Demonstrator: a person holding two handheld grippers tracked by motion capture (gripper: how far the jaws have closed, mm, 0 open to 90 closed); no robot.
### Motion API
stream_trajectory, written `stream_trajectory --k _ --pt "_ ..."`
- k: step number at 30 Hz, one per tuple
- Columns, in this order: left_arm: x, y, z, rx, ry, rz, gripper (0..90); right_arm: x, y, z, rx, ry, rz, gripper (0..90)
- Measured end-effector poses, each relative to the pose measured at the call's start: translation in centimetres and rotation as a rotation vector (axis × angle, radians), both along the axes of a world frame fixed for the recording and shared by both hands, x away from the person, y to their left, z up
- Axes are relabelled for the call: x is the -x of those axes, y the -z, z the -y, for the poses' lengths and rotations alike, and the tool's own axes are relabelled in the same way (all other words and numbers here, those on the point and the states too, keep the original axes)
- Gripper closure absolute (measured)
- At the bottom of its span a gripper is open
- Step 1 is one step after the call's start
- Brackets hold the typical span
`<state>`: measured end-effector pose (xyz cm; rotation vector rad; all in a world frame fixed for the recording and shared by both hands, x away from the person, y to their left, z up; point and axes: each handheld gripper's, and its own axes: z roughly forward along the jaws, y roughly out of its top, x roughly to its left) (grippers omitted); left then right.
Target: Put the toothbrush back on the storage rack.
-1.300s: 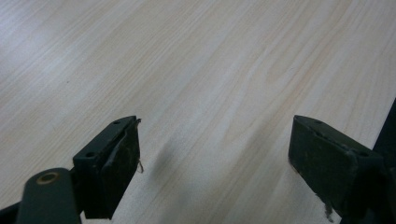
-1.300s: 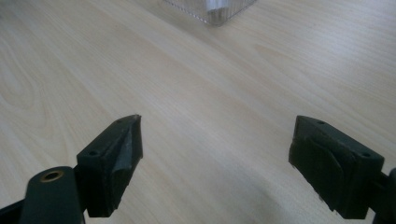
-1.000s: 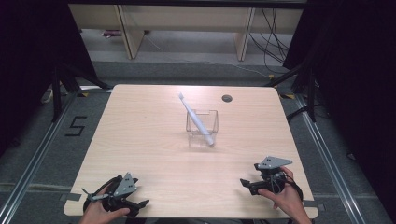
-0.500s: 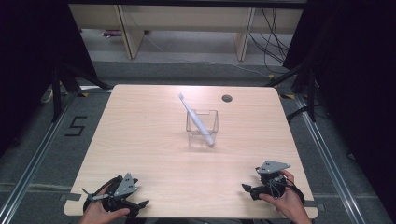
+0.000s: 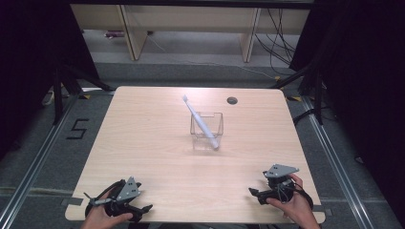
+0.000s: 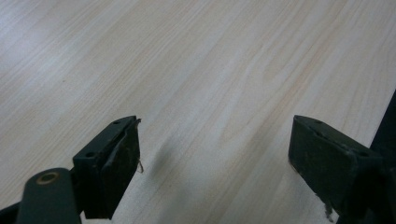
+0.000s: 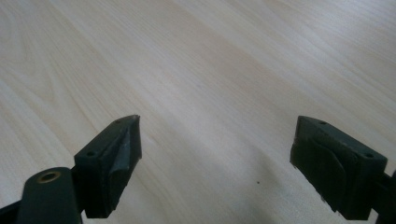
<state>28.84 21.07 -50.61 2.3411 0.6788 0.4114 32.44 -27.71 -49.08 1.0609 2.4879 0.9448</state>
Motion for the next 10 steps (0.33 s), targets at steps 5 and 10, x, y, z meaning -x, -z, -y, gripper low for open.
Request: stream_trajectory --k 5,10 --pt "-0.07 -0.04 -0.06 -0.006 0.005 0.004 16.2 0.07 0.12 -0.12 -0.009 0.012 -0.001 16.9" --pt "-0.04 -0.03 -0.05 -0.005 0.002 0.002 16.2 -0.03 0.11 -0.06 -0.006 0.002 0.009 16.9"
